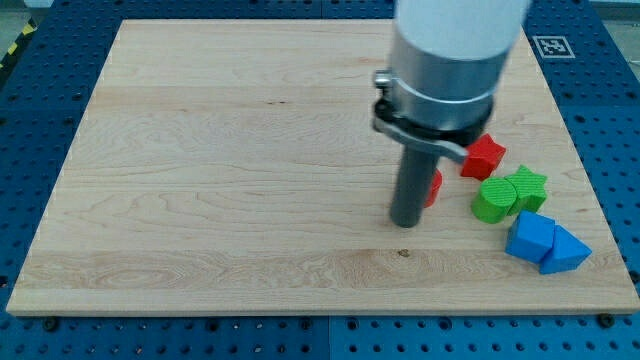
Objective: Slide red star towards the center
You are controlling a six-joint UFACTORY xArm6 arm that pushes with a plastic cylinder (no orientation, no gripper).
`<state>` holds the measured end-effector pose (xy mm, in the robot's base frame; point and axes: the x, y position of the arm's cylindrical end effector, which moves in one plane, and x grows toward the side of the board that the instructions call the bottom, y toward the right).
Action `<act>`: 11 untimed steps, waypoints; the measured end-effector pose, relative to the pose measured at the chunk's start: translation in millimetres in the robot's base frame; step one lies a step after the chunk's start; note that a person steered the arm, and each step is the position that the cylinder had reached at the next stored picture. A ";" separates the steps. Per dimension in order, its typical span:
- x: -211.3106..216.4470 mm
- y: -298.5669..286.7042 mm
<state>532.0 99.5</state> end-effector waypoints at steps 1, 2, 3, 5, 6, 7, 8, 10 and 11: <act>-2.4 45.3; -16.5 86.9; -32.5 123.9; -35.9 112.1; -38.1 103.6; -50.8 98.1; -67.1 90.5; -79.5 59.7; -75.5 21.8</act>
